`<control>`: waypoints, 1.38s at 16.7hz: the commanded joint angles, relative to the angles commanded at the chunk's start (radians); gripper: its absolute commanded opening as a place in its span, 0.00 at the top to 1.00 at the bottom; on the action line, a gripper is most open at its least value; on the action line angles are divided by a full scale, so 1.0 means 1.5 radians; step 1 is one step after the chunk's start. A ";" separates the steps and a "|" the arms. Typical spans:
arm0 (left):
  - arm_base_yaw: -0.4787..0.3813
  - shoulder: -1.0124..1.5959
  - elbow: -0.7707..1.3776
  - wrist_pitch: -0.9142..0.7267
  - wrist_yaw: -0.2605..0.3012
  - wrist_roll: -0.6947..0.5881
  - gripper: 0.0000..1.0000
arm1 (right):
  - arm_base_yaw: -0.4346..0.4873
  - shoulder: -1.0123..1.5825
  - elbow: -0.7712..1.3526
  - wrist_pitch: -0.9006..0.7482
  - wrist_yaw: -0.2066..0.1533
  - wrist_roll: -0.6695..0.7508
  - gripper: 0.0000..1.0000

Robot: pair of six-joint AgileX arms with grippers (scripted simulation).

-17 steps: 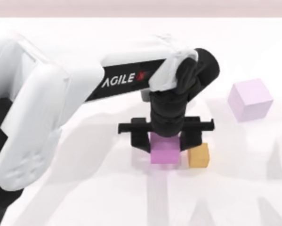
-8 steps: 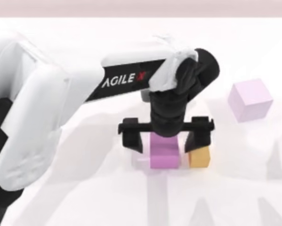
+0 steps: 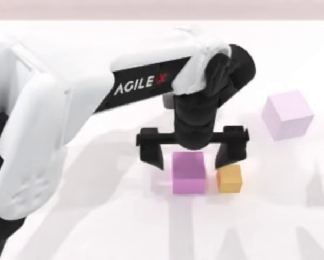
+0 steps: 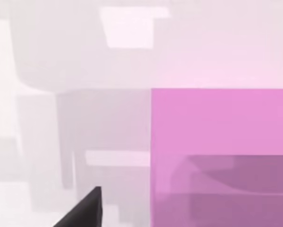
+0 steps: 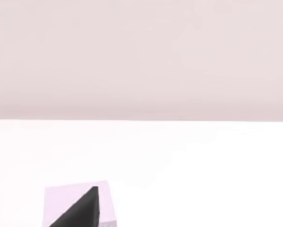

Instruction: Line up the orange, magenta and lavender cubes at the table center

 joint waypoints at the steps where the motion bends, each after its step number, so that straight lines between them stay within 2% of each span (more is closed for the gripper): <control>1: 0.002 -0.005 0.020 -0.028 0.000 -0.001 0.00 | 0.000 0.000 0.000 0.000 0.000 0.000 0.00; 5: 0.009 -0.023 0.084 -0.111 0.000 -0.002 0.00 | 0.000 0.000 0.000 0.000 0.000 0.000 0.00; 10: 0.006 -0.023 0.085 -0.113 0.000 -0.002 0.00 | 0.000 0.000 0.000 0.000 0.000 0.000 0.00; 13: 0.026 -0.063 0.046 -0.087 -0.002 0.004 0.00 | 0.007 0.041 0.040 -0.030 -0.002 0.000 0.00; 18: 0.120 -0.270 -0.139 0.030 -0.008 0.033 0.00 | 0.028 0.241 0.239 -0.162 -0.003 0.000 0.00; 23: 0.257 -0.618 -0.437 0.209 -0.011 0.113 0.00 | 0.056 0.596 0.545 -0.364 0.001 -0.004 0.00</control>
